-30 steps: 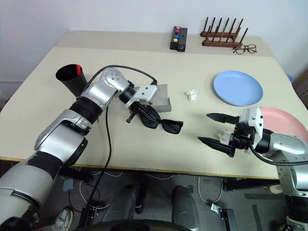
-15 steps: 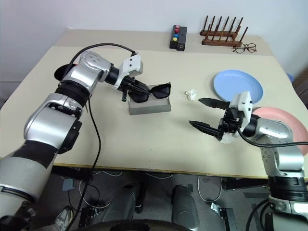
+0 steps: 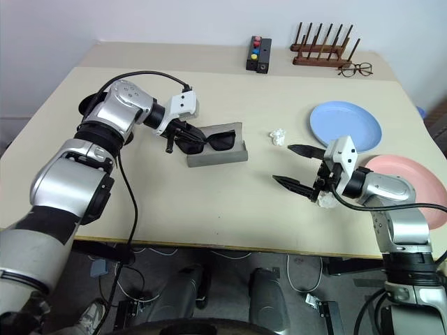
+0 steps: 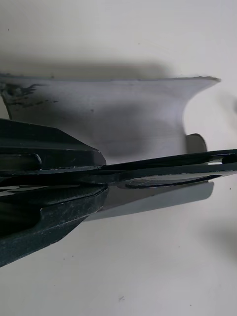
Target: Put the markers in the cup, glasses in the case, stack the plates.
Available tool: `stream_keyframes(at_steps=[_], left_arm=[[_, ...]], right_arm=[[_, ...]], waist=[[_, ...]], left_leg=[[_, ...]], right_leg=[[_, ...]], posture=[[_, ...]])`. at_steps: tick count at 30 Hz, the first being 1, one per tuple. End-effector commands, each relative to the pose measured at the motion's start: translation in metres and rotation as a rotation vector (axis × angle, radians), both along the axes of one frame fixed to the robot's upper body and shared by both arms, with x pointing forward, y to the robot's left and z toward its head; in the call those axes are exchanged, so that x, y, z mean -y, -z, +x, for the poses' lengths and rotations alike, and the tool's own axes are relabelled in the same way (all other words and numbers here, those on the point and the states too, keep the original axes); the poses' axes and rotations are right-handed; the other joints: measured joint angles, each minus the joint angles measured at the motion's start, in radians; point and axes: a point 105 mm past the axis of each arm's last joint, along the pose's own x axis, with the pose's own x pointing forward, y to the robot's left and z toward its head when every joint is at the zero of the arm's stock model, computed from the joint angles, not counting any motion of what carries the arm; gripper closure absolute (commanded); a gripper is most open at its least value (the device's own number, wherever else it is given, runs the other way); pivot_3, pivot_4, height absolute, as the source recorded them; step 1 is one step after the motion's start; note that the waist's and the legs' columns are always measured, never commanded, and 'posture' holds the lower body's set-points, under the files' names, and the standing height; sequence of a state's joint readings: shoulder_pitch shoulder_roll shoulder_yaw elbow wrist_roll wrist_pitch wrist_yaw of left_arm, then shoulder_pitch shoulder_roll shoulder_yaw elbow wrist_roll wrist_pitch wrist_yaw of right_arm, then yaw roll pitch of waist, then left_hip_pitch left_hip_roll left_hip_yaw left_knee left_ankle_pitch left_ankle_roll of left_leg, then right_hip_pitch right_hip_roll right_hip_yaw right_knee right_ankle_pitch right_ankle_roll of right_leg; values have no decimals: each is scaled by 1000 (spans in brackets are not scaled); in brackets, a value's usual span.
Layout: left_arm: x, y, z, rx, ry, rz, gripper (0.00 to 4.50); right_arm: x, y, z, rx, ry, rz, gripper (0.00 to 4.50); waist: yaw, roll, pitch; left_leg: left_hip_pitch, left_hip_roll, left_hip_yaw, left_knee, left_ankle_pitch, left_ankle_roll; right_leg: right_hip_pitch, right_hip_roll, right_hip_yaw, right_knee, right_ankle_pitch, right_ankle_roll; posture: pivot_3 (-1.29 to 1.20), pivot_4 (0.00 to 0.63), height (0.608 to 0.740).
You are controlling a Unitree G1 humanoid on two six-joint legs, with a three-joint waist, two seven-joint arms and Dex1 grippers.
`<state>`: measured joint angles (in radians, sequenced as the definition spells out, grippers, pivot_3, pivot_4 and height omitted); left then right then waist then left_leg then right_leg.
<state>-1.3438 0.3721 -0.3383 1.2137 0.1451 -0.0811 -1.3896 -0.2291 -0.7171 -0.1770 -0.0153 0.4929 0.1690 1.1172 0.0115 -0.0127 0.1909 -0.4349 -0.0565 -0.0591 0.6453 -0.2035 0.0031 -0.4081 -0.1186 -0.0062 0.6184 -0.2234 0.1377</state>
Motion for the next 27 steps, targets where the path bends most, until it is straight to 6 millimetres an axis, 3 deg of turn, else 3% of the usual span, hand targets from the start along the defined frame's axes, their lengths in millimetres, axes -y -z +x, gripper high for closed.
stream_keyframes(at_steps=[1, 12, 23, 27], left_arm=[[5, 2, 1, 14, 5, 7, 4474], [25, 10, 0, 16, 16, 0, 4474], [29, 9, 3, 43, 3, -12, 4488], [28, 8, 3, 46, 7, -12, 2659]], right_arm=[[5, -15, -4, 61, 15, 0, 0], [10, -16, -9, 63, 38, -1, 0], [11, -16, -9, 65, 48, 0, 0], [11, -16, -7, 67, 49, -1, 0]], waist=[[0, 0, 0], [1, 0, 0], [1, 0, 0], [1, 0, 0]], left_leg=[[0, 0, 0, 0, 0, 0], [0, 0, 0, 1, 0, 0], [0, 0, 0, 1, 0, 0], [0, 0, 0, 1, 0, 0]], right_leg=[[0, 0, 0, 0, 0, 0], [0, 0, 0, 0, 0, 0], [0, 0, 0, 1, 0, 0], [0, 0, 0, 1, 0, 0]], posture=[[0, 150, 740], [0, 150, 740], [0, 150, 740], [0, 150, 740]])
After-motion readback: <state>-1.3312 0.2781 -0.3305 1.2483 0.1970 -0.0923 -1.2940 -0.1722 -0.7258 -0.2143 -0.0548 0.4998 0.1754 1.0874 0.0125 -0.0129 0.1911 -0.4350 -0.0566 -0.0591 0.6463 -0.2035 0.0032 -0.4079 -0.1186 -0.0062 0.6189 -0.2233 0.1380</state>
